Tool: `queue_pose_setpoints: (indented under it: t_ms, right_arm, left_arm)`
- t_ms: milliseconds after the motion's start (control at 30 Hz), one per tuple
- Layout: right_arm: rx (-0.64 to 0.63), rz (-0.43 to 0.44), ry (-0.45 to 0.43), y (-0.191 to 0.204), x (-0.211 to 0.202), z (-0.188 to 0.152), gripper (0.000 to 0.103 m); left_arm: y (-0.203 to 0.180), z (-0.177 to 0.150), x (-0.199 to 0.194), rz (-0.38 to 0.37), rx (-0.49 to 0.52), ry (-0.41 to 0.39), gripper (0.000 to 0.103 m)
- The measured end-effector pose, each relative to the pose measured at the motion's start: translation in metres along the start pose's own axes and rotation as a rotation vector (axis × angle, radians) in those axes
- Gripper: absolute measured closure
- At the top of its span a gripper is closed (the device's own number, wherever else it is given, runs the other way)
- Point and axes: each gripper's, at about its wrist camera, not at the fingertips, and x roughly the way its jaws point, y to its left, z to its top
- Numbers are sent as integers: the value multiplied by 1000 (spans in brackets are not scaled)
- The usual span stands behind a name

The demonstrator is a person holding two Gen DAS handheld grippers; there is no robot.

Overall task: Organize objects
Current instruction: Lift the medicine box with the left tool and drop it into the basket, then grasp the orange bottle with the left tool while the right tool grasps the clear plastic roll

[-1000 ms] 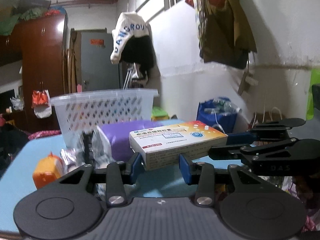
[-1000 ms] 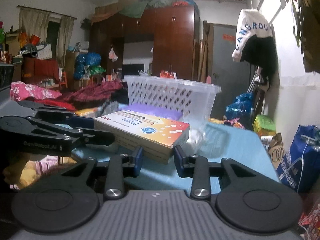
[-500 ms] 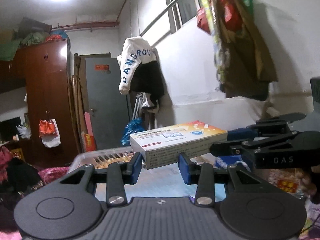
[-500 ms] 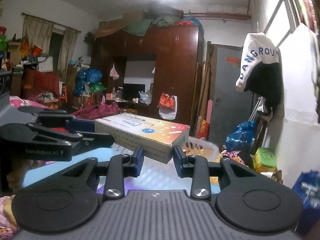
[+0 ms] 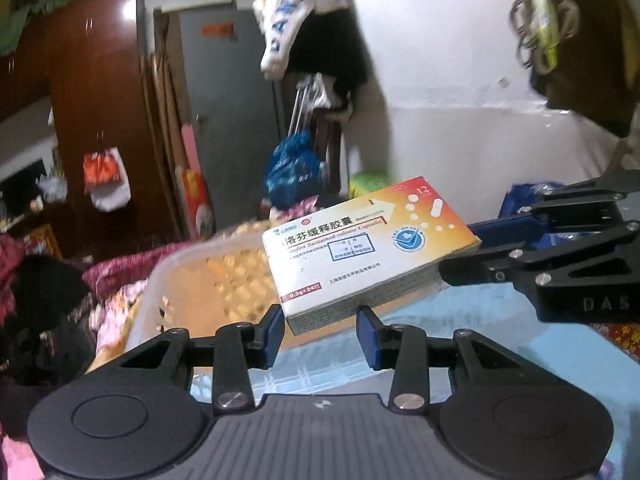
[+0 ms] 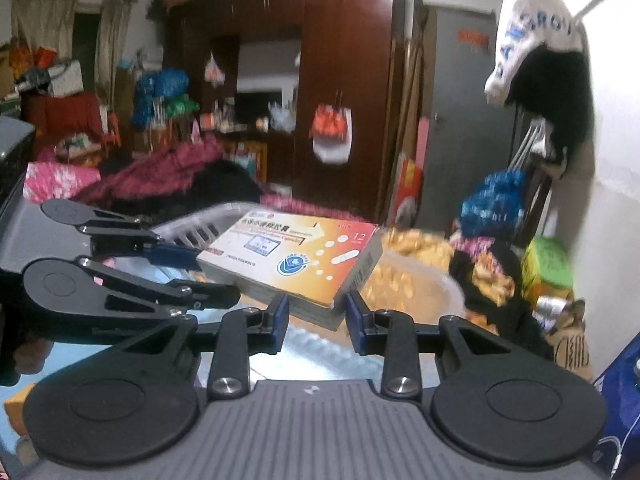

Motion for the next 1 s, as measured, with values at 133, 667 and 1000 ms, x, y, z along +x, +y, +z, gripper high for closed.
queue_pose_setpoints:
  t_ms: [133, 667, 1000]
  right_arm:
    - [-2, -3, 59, -5, 15, 0, 69]
    - [87, -63, 11, -22, -14, 6, 16]
    - [238, -75, -164, -15, -121, -112, 0]
  left_arm:
    - [9, -2, 8, -1, -36, 31, 59]
    - [18, -5, -30, 41, -81, -60, 28]
    - [12, -113, -148, 77, -163, -181, 20]
